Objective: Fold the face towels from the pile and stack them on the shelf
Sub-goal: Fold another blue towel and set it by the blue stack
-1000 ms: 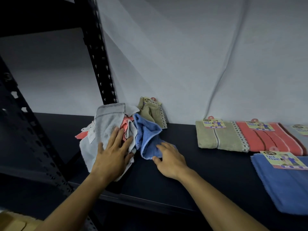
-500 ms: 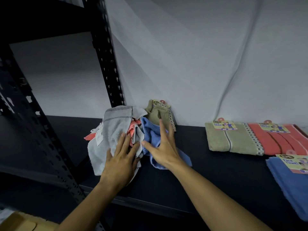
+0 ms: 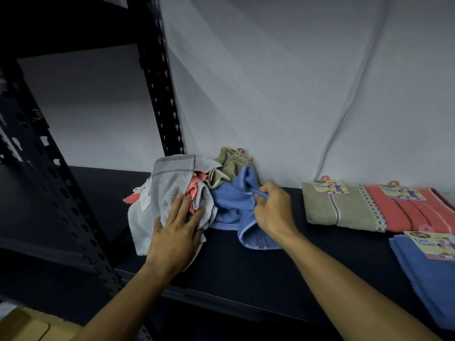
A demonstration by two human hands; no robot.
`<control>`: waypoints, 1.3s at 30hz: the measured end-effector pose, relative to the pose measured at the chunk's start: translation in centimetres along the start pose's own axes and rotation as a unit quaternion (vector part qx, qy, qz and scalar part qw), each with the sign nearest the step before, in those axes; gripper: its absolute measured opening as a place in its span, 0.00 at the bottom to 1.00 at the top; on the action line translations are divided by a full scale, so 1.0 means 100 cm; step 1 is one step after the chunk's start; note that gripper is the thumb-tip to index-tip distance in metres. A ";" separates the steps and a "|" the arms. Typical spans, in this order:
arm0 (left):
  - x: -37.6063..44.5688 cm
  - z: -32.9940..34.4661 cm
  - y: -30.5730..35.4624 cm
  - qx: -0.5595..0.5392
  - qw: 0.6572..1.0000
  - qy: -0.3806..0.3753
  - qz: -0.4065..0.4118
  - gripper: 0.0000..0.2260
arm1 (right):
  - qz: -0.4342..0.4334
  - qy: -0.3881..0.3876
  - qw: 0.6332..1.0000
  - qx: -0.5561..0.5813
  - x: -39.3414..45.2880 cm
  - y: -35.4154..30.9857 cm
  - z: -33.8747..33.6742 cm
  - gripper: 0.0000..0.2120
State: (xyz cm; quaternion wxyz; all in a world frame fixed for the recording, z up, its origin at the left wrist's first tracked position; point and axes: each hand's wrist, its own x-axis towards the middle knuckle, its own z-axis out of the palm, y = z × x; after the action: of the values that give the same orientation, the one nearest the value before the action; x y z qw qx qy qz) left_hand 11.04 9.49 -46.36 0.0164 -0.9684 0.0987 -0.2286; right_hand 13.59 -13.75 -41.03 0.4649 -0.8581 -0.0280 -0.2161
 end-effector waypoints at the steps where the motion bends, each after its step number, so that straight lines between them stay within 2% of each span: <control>1: 0.000 -0.001 0.000 0.001 1.000 -0.001 -0.002 0.24 | 0.000 0.029 1.000 0.009 0.001 0.000 -0.012 0.08; 6: 0.001 -0.009 0.003 0.000 1.000 -0.006 0.003 0.26 | -0.071 0.076 0.994 0.029 -0.024 0.002 -0.053 0.11; 12: 0.000 -0.018 -0.008 0.008 0.999 -0.024 -0.020 0.24 | 0.009 0.211 0.973 0.095 -0.034 0.020 -0.109 0.08; 14: 0.000 -0.018 -0.006 0.021 0.999 -0.034 -0.013 0.24 | -0.012 0.180 0.981 0.073 -0.041 0.026 -0.120 0.08; 17: 0.003 -0.021 0.006 0.043 0.997 -0.065 -0.014 0.24 | -0.127 0.066 0.988 -0.055 -0.068 0.045 -0.119 0.10; 20: 0.007 -0.027 0.024 0.036 0.994 -0.089 -0.057 0.20 | -0.190 -0.058 0.958 -0.208 -0.092 0.059 -0.115 0.09; 23: 0.009 -0.045 0.044 0.025 0.994 -0.065 -0.083 0.21 | -0.216 -0.172 0.913 -0.302 -0.104 0.051 -0.117 0.09; 25: 0.011 -0.053 0.054 0.033 0.995 -0.033 -0.083 0.25 | -0.240 -0.168 0.902 -0.318 -0.106 0.040 -0.126 0.13; 27: 0.013 -0.054 0.062 0.030 0.998 0.035 -0.041 0.26 | -0.219 -0.134 0.925 -0.279 -0.101 0.025 -0.137 0.16; 29: 0.017 -0.052 0.074 -0.007 0.997 0.071 0.023 0.22 | -0.209 -0.064 0.953 -0.211 -0.087 0.016 -0.136 0.16; 30: 0.021 -0.053 0.084 -0.037 0.998 0.053 0.026 0.20 | -0.199 -0.031 0.959 -0.198 -0.077 0.008 -0.132 0.16; 31: 0.027 -0.053 0.095 -0.080 0.997 0.011 -0.006 0.19 | -0.174 -0.020 0.962 -0.208 -0.066 0.003 -0.125 0.17; 33: 0.042 -0.049 0.115 -0.153 0.974 -0.103 -0.129 0.21 | -0.075 -0.091 0.950 -0.288 -0.044 0.000 -0.107 0.23; 35: 0.059 -0.044 0.127 -0.181 0.943 -0.189 -0.204 0.24 | -0.023 -0.182 0.912 -0.366 -0.033 0.002 -0.089 0.29; 37: 0.074 -0.040 0.131 -0.195 0.930 -0.222 -0.220 0.20 | -0.019 -0.199 0.903 -0.380 -0.035 0.004 -0.079 0.27; 39: 0.084 -0.045 0.134 -0.203 0.918 -0.262 -0.218 0.14 | -0.035 -0.171 0.918 -0.356 -0.047 0.007 -0.077 0.20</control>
State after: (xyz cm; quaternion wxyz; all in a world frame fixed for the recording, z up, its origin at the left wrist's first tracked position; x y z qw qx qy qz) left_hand 13.93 -5.21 -39.68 -0.2059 -0.9736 -0.0783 0.0600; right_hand 6.91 -19.66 -39.81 0.1088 -0.9893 -0.0588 -0.0778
